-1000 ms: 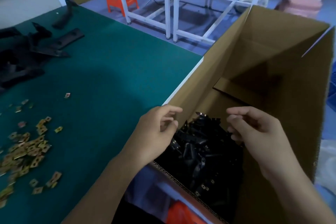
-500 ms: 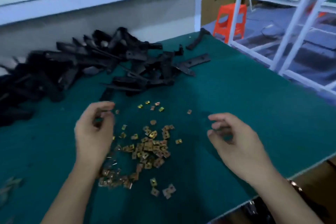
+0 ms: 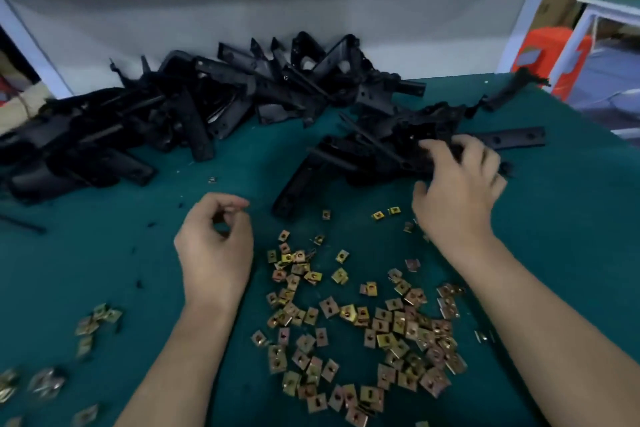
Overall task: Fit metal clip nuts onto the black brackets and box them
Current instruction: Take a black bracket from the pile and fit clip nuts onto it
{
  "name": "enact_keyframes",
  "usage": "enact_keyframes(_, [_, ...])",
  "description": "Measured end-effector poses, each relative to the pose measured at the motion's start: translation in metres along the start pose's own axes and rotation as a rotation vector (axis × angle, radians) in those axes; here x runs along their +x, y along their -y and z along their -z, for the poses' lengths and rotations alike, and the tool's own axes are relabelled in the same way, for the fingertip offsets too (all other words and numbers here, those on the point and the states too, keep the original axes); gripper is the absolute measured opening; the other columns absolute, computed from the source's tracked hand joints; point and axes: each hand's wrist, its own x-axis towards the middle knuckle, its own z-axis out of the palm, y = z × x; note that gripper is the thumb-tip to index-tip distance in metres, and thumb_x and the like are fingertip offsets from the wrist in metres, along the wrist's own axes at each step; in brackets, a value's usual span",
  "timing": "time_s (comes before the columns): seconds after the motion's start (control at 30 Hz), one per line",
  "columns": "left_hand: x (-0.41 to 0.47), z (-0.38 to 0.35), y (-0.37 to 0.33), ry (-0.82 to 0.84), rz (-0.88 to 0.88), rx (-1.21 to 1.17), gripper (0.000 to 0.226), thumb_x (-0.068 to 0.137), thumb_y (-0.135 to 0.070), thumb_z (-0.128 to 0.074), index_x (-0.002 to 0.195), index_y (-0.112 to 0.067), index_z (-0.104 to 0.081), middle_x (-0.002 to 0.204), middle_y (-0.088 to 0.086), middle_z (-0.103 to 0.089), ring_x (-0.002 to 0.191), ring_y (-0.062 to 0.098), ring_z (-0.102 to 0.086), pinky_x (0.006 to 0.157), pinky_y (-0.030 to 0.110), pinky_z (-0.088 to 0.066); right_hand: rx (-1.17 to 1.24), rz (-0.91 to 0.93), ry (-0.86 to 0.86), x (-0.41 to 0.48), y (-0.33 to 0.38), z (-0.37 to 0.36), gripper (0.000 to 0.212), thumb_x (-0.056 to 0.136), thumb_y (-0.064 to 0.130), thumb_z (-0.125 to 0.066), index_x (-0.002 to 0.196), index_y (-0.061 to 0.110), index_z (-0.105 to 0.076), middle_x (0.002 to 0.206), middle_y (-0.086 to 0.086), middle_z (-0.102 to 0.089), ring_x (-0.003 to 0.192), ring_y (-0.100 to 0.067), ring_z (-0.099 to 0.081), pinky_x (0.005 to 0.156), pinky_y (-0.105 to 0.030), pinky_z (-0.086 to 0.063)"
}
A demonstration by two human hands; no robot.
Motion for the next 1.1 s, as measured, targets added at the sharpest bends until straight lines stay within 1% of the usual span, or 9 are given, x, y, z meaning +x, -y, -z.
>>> enact_keyframes(0.13, [-0.001,0.001,-0.001,0.005,-0.077,0.056,0.029,0.091,-0.001,-0.062,0.085,-0.028,-0.064,0.088,-0.013,-0.063,0.084,-0.001,-0.059,0.068,0.005,-0.040,0.255,-0.099,0.112,0.018,-0.017,0.014,0.022,0.092,0.009,-0.067,0.101,0.029,-0.072,0.106,0.001,-0.069,0.099,-0.021,-0.063,0.086,-0.021,-0.041])
enact_keyframes(0.23, [-0.001,0.002,-0.003,0.004,-0.044,0.029,0.027,0.091,-0.003,-0.062,0.084,-0.029,-0.064,0.086,-0.013,-0.062,0.082,0.003,-0.059,0.067,0.005,-0.040,0.274,-0.050,0.067,0.012,-0.019,0.027,0.025,0.094,0.014,-0.066,0.087,0.039,-0.067,0.089,0.009,-0.068,0.071,-0.002,-0.058,0.063,-0.009,-0.040])
enact_keyframes(0.33, [-0.002,0.002,-0.007,0.028,-0.037,0.001,0.027,0.091,-0.005,-0.061,0.084,-0.031,-0.064,0.086,-0.013,-0.062,0.082,0.005,-0.059,0.066,0.008,-0.041,0.357,0.020,-0.013,-0.002,-0.007,0.041,0.019,0.094,0.021,-0.066,0.090,0.040,-0.067,0.082,0.026,-0.064,0.074,0.017,-0.057,0.059,0.003,-0.035])
enact_keyframes(0.5, [-0.003,0.003,-0.011,0.065,-0.068,-0.011,0.025,0.091,-0.005,-0.061,0.087,-0.029,-0.065,0.089,-0.013,-0.064,0.087,0.002,-0.060,0.069,0.007,-0.043,0.633,0.101,-0.006,-0.030,0.024,0.052,0.022,0.098,0.025,-0.064,0.094,0.046,-0.067,0.081,0.021,-0.071,0.077,-0.003,-0.070,0.071,-0.025,-0.053])
enact_keyframes(0.57, [-0.004,0.002,-0.011,0.093,-0.095,-0.027,0.023,0.091,-0.007,-0.062,0.091,-0.030,-0.065,0.091,-0.012,-0.065,0.088,0.003,-0.061,0.069,0.007,-0.044,0.712,0.158,0.014,-0.042,0.036,0.050,0.027,0.098,0.019,-0.064,0.097,0.046,-0.066,0.085,0.018,-0.072,0.079,-0.007,-0.070,0.068,-0.023,-0.056])
enact_keyframes(0.73, [-0.010,-0.001,-0.013,0.202,-0.228,-0.177,0.023,0.106,-0.039,-0.048,0.098,-0.027,-0.066,0.075,-0.009,-0.061,0.065,0.008,-0.056,0.059,0.014,-0.039,0.686,0.415,-0.054,-0.063,0.047,0.038,0.036,0.089,0.003,-0.072,0.097,0.037,-0.074,0.114,0.010,-0.060,0.112,-0.013,-0.055,0.098,-0.019,-0.042])
enact_keyframes(0.9, [-0.012,0.001,-0.023,0.611,0.177,-0.730,0.042,0.093,-0.059,-0.055,0.102,-0.018,-0.063,0.088,-0.001,-0.068,0.074,0.016,-0.065,0.063,0.031,-0.051,0.648,0.653,-0.095,-0.074,0.049,0.026,0.050,0.085,-0.014,-0.069,0.104,0.032,-0.075,0.111,-0.004,-0.044,0.106,-0.029,-0.048,0.092,-0.029,-0.039])
enact_keyframes(1.0, [-0.006,0.006,-0.022,0.824,0.508,-0.989,0.069,0.070,-0.043,-0.088,0.119,-0.019,-0.046,0.104,0.010,-0.065,0.085,0.019,-0.065,0.071,0.029,-0.053,0.653,0.689,-0.105,-0.077,0.049,0.022,0.048,0.085,-0.013,-0.070,0.108,0.029,-0.074,0.115,-0.005,-0.048,0.111,-0.032,-0.053,0.093,-0.032,-0.044])
enact_keyframes(1.1, [-0.003,0.012,-0.020,0.911,0.524,-1.105,0.089,0.055,-0.024,-0.100,0.124,-0.014,-0.045,0.098,0.005,-0.073,0.083,0.017,-0.069,0.072,0.026,-0.058,0.651,0.705,-0.119,-0.078,0.049,0.020,0.044,0.085,-0.007,-0.075,0.114,0.026,-0.073,0.120,-0.007,-0.052,0.116,-0.024,-0.053,0.095,-0.026,-0.044])
